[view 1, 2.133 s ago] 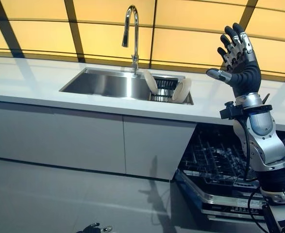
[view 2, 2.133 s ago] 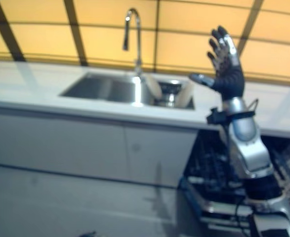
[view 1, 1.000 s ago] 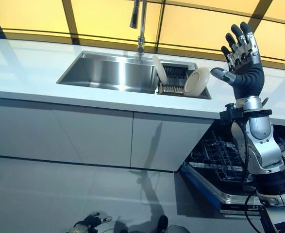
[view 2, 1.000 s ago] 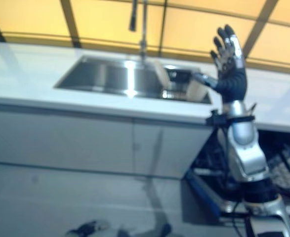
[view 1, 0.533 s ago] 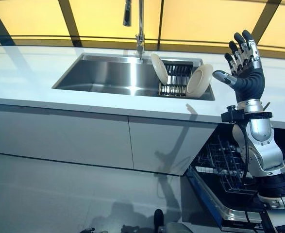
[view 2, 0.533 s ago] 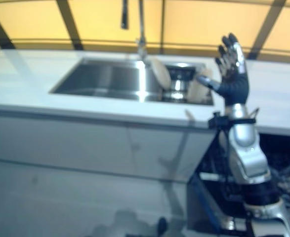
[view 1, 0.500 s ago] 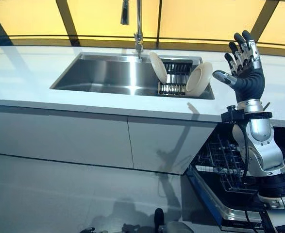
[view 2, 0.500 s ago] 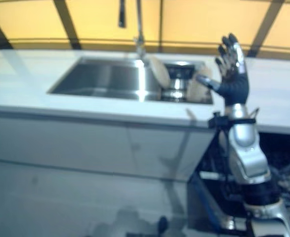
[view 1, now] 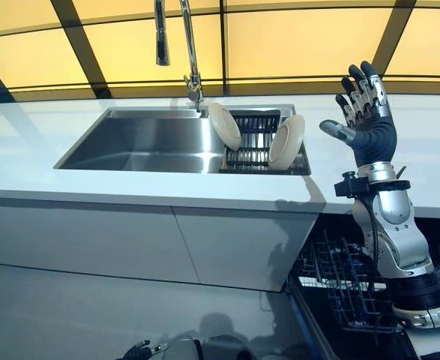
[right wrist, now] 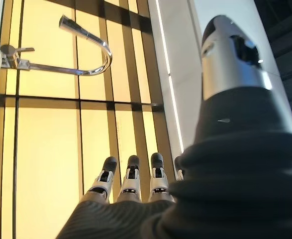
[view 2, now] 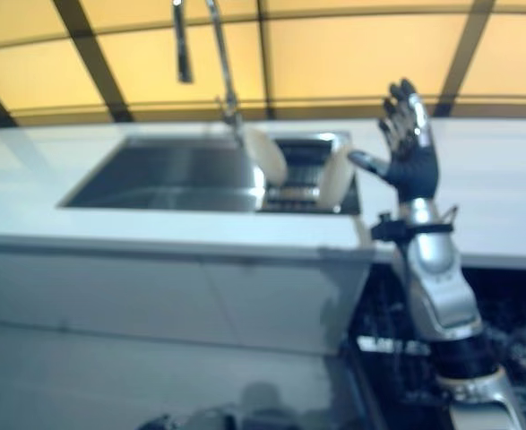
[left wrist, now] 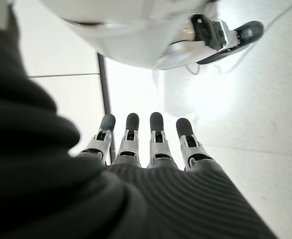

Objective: Take plates into dishwasher

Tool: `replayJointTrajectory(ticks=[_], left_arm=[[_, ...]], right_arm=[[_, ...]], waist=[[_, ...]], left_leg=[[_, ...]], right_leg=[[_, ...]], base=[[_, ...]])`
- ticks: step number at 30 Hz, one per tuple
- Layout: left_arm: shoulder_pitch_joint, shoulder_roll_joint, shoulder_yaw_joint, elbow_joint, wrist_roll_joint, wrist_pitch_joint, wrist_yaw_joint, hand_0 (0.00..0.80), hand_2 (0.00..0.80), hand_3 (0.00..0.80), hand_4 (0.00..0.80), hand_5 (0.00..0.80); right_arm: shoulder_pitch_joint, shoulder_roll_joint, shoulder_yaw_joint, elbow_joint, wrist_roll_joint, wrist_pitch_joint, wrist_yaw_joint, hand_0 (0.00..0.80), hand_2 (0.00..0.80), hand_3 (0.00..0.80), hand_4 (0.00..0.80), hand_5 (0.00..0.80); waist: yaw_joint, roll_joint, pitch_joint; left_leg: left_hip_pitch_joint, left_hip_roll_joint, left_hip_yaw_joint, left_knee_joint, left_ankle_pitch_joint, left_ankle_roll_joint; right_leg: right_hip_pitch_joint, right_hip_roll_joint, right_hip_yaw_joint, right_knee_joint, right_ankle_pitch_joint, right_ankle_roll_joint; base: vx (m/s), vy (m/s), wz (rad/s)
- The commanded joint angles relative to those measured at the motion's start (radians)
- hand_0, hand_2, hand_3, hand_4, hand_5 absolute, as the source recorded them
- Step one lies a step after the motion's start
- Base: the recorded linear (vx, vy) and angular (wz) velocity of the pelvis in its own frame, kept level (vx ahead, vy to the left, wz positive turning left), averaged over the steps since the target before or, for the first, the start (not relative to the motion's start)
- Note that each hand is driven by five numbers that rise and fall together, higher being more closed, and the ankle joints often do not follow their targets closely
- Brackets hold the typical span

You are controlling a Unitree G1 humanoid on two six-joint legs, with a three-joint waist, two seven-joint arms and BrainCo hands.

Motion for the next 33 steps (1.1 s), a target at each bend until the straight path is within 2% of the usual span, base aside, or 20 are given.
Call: replayJointTrajectory(ticks=[1,3,4,5,6,10,13,14,16,18,19,21,22,23,24,28,30,33], left_arm=[[-0.023,0.01,-0.053,-0.011,0.032,0.014,-0.003,0.0,0.0,0.0,0.0,0.0],[-0.018,0.006,-0.056,-0.013,0.025,0.021,0.004,0.0,0.0,0.0,0.0,0.0],[-0.01,0.001,-0.054,-0.01,0.022,0.019,0.01,0.0,0.0,0.0,0.0,0.0],[-0.008,0.0,-0.052,-0.009,0.022,0.018,0.011,0.0,0.0,0.0,0.0,0.0],[0.0,-0.003,-0.05,-0.005,0.021,0.016,0.014,0.0,0.0,0.0,0.0,0.0],[0.023,-0.008,-0.041,0.01,0.016,0.011,0.009,0.0,0.0,0.0,0.0,0.0],[0.014,-0.008,-0.044,0.029,0.017,0.002,-0.003,0.0,0.0,0.0,0.0,0.0],[0.007,-0.007,-0.048,0.036,0.019,0.0,-0.001,0.0,0.0,0.0,0.0,0.0],[-0.011,0.004,-0.064,0.031,0.014,-0.001,0.0,0.0,0.0,0.0,0.0,0.0],[-0.027,0.019,-0.078,0.009,-0.001,0.008,0.001,0.0,0.0,0.0,0.0,0.0],[-0.047,0.027,-0.093,0.003,-0.014,0.016,0.008,0.0,0.0,0.0,0.0,0.0],[-0.054,0.031,-0.103,0.004,-0.017,0.014,0.012,0.0,0.0,0.0,0.0,0.0],[-0.05,0.034,-0.103,0.004,-0.009,0.014,0.013,0.0,0.0,0.0,0.0,0.0],[-0.048,0.034,-0.103,0.004,-0.006,0.015,0.013,0.0,0.0,0.0,0.0,0.0],[-0.04,0.035,-0.106,0.007,-0.002,0.012,0.015,0.0,0.0,0.0,0.0,0.0],[-0.024,0.035,-0.124,0.015,0.03,0.009,0.02,0.0,0.0,0.0,0.0,0.0],[-0.03,0.036,-0.127,0.014,0.033,0.021,0.028,0.0,0.0,0.0,0.0,0.0],[-0.044,0.04,-0.114,0.004,0.042,0.037,0.013,0.0,0.0,0.0,0.0,0.0]], right_arm=[[-0.091,-0.018,-0.032,-0.002,-0.025,-0.012,-0.05,0.0,0.0,0.0,0.0,0.0],[-0.087,-0.025,-0.029,0.005,-0.013,-0.02,-0.054,0.0,0.0,0.0,0.0,0.0],[-0.086,-0.024,-0.026,0.011,-0.009,-0.024,-0.048,0.0,0.0,0.0,0.0,0.0],[-0.087,-0.023,-0.025,0.014,-0.01,-0.024,-0.046,0.0,0.0,0.0,0.0,0.0],[-0.084,-0.022,-0.023,0.016,-0.009,-0.026,-0.041,0.0,0.0,0.0,0.0,0.0],[-0.075,-0.028,-0.018,0.013,-0.01,-0.011,-0.011,0.0,0.0,0.0,0.0,0.0],[-0.065,-0.048,-0.03,0.008,-0.001,-0.005,-0.011,0.0,0.0,0.0,0.0,0.0],[-0.06,-0.054,-0.038,0.01,0.009,-0.008,-0.013,0.0,0.0,0.0,0.0,0.0],[-0.026,-0.056,-0.068,0.01,0.026,-0.026,-0.02,0.0,0.0,0.0,0.0,0.0],[-0.001,-0.06,-0.086,0.002,0.04,-0.058,-0.037,0.0,0.0,0.0,0.0,0.0],[0.013,-0.053,-0.095,-0.007,0.036,-0.082,-0.044,0.0,0.0,0.0,0.0,0.0],[0.03,-0.043,-0.109,-0.021,0.028,-0.092,-0.043,0.0,0.0,0.0,0.0,0.0],[0.051,-0.031,-0.123,-0.031,0.015,-0.091,-0.035,0.0,0.0,0.0,0.0,0.0],[0.056,-0.028,-0.126,-0.035,0.009,-0.087,-0.033,0.0,0.0,0.0,0.0,0.0],[0.074,-0.023,-0.137,-0.037,0.005,-0.078,-0.024,0.0,0.0,0.0,0.0,0.0],[0.11,-0.022,-0.154,-0.027,-0.008,-0.083,-0.016,0.0,0.0,0.0,0.0,0.0],[0.11,-0.022,-0.149,-0.017,-0.017,-0.085,-0.018,0.0,0.0,0.0,0.0,0.0],[0.08,-0.032,-0.14,-0.007,-0.019,-0.069,-0.037,0.0,0.0,0.0,0.0,0.0]], waist=[[0.02,-0.035,-0.001],[0.017,-0.043,-0.007],[0.017,-0.045,-0.011],[0.017,-0.046,-0.011],[0.015,-0.046,-0.014],[0.002,-0.045,-0.029],[-0.007,-0.043,-0.041],[-0.008,-0.043,-0.044],[-0.006,-0.048,-0.043],[-0.002,-0.052,-0.04],[-0.002,-0.046,-0.03],[-0.003,-0.04,-0.024],[-0.004,-0.033,-0.021],[-0.003,-0.033,-0.022],[-0.004,-0.027,-0.025],[-0.007,-0.019,-0.028],[-0.009,-0.017,-0.024],[-0.003,-0.007,-0.017]], left_leg=[[0.106,-0.052,0.003,-0.262,0.031,0.095],[0.136,-0.067,-0.054,-0.476,0.093,0.078],[0.152,-0.057,-0.091,-0.585,0.142,0.068],[0.164,-0.054,-0.097,-0.613,0.16,0.065],[0.171,-0.035,-0.117,-0.672,0.193,0.06],[0.172,0.017,-0.102,-0.688,0.194,0.057],[0.187,0.021,-0.052,-0.688,0.169,0.06],[0.185,0.014,-0.038,-0.68,0.152,0.063],[0.143,-0.023,-0.036,-0.605,0.108,0.081],[0.126,-0.048,-0.039,-0.581,0.085,0.108],[0.129,-0.068,-0.046,-0.582,0.077,0.132],[0.132,-0.085,-0.05,-0.582,0.068,0.154],[0.142,-0.104,-0.059,-0.58,0.052,0.177],[0.144,-0.109,-0.06,-0.581,0.049,0.182],[0.163,-0.127,-0.064,-0.587,0.036,0.201],[0.224,-0.163,-0.048,-0.63,0.017,0.232],[0.25,-0.171,-0.05,-0.647,0.013,0.229],[0.276,-0.156,-0.032,-0.677,0.027,0.214]], right_leg=[[0.02,-0.038,0.005,-0.013,-0.084,0.115],[0.031,-0.04,0.012,-0.025,-0.084,0.122],[0.043,-0.037,0.021,-0.034,-0.086,0.121],[0.049,-0.037,0.025,-0.038,-0.087,0.12],[0.058,-0.037,0.033,-0.036,-0.094,0.118],[0.091,-0.051,0.041,-0.03,-0.126,0.123],[0.104,-0.078,0.024,-0.024,-0.144,0.14],[0.104,-0.089,0.016,-0.017,-0.146,0.151],[0.106,-0.124,-0.003,0.01,-0.143,0.188],[0.08,-0.148,-0.01,0.049,-0.131,0.212],[0.031,-0.172,-0.011,0.119,-0.097,0.221],[-0.013,-0.194,-0.007,0.19,-0.067,0.222],[-0.033,-0.212,-0.009,0.246,-0.036,0.217],[-0.04,-0.216,-0.008,0.259,-0.029,0.217],[-0.053,-0.234,-0.015,0.323,0.009,0.216],[-0.121,-0.294,-0.042,0.538,0.072,0.219],[-0.165,-0.281,-0.023,0.566,0.065,0.233],[-0.186,-0.214,-0.038,0.44,-0.013,0.226]], base=[[0.261,-0.027,0.25],[0.288,0.01,0.21],[0.306,0.03,0.14],[0.31,0.04,0.05],[0.279,0.065,0.0],[0.36,0.198,-0.16],[0.446,0.39,-0.17],[0.499,0.519,-0.07],[0.475,0.532,0.01],[0.334,0.463,0.02],[0.303,0.491,-0.03],[0.31,0.479,-0.14],[0.322,0.428,-0.02],[0.432,0.518,0.15],[0.365,0.406,0.14],[0.322,0.355,0.09],[0.221,0.228,0.06],[0.101,0.042,-0.01]])
